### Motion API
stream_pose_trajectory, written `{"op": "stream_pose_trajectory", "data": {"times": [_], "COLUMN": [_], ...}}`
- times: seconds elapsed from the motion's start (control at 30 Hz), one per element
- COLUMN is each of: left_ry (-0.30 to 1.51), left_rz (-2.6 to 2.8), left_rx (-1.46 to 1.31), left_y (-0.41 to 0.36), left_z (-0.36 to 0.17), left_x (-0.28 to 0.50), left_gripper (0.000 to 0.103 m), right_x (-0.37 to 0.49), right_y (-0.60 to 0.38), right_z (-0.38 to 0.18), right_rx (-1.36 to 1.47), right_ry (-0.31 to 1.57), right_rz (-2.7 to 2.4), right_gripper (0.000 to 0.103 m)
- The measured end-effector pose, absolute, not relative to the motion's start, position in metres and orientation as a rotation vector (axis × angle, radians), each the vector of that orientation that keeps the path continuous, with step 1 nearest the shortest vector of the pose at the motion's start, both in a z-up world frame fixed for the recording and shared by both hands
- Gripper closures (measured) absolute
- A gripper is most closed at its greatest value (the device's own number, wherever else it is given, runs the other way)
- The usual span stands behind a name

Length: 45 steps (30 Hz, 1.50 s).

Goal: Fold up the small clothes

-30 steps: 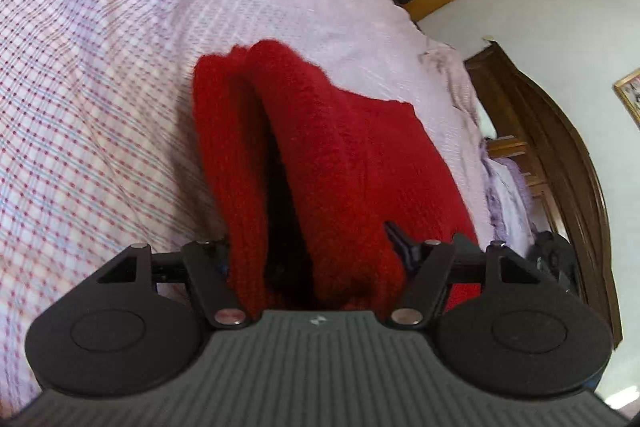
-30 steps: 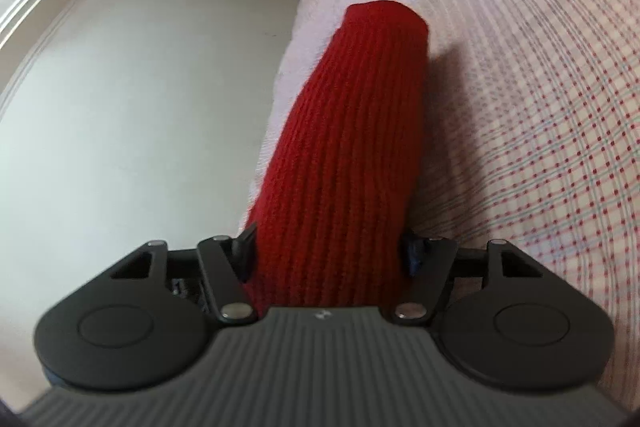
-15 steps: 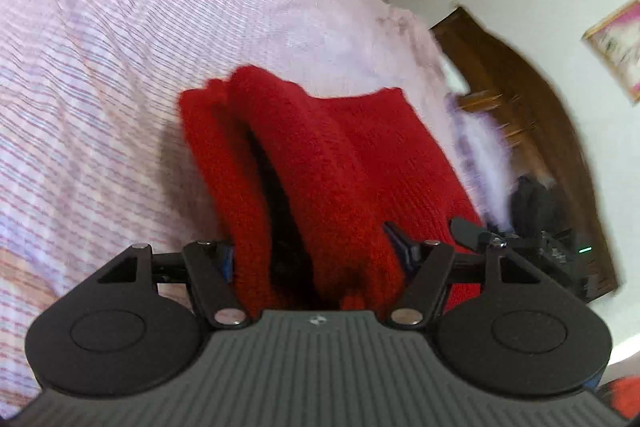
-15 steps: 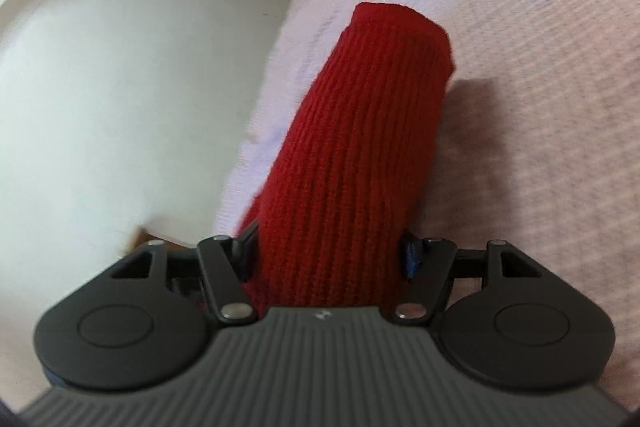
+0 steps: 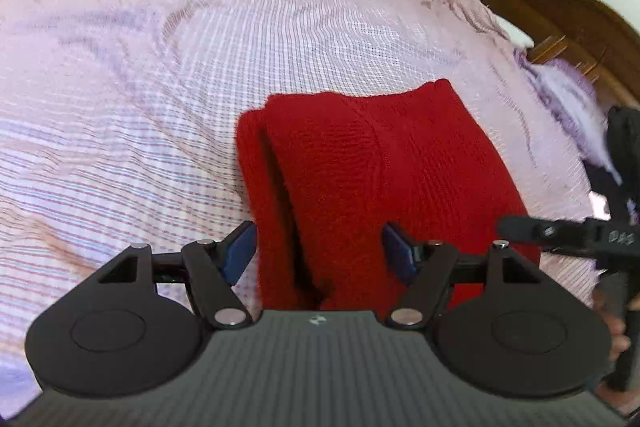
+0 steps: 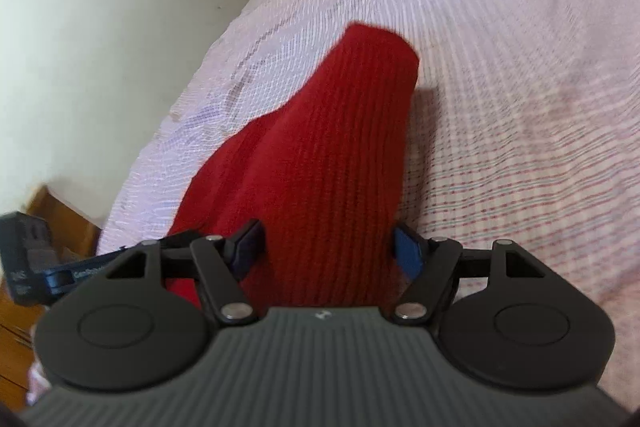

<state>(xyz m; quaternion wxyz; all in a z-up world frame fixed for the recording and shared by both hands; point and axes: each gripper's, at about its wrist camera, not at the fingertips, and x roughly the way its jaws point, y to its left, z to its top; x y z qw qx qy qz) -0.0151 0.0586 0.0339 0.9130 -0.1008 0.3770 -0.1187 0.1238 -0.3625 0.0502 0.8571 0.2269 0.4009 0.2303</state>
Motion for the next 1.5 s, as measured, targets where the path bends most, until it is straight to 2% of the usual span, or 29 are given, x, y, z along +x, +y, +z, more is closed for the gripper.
{"op": "stream_pose_trajectory", "data": {"times": [0.2, 0.47, 0.77, 0.87, 1.27, 1.33, 1.37, 1.5], "left_ry": [0.778, 0.780, 0.726, 0.716, 0.777, 0.783, 0.786, 0.801], "left_rz": [-0.179, -0.137, -0.124, -0.126, -0.046, -0.027, -0.019, 0.003], "left_rx": [-0.120, -0.134, -0.089, -0.078, -0.064, -0.076, -0.079, -0.077], "left_y": [0.053, 0.056, 0.031, 0.021, 0.008, 0.007, 0.006, 0.000], "left_z": [0.024, 0.010, 0.040, 0.046, 0.019, 0.015, 0.014, 0.003], "left_x": [-0.018, -0.016, -0.060, -0.081, -0.098, -0.097, -0.097, -0.098], "left_gripper": [0.028, 0.024, 0.024, 0.023, 0.021, 0.021, 0.021, 0.021], "right_x": [0.112, 0.123, 0.078, 0.055, 0.012, 0.008, 0.006, -0.007], "right_y": [-0.365, -0.343, -0.353, -0.349, -0.322, -0.322, -0.322, -0.314], "right_z": [0.046, 0.005, 0.045, 0.054, 0.046, 0.043, 0.041, 0.036], "right_rx": [0.426, 0.390, 0.409, 0.382, 0.192, 0.192, 0.192, 0.165], "right_ry": [0.829, 0.844, 0.763, 0.722, 0.617, 0.599, 0.590, 0.537], "right_rz": [0.450, 0.419, 0.444, 0.462, 0.298, 0.273, 0.267, 0.236], "right_gripper": [0.041, 0.036, 0.035, 0.025, 0.024, 0.022, 0.017, 0.017]}}
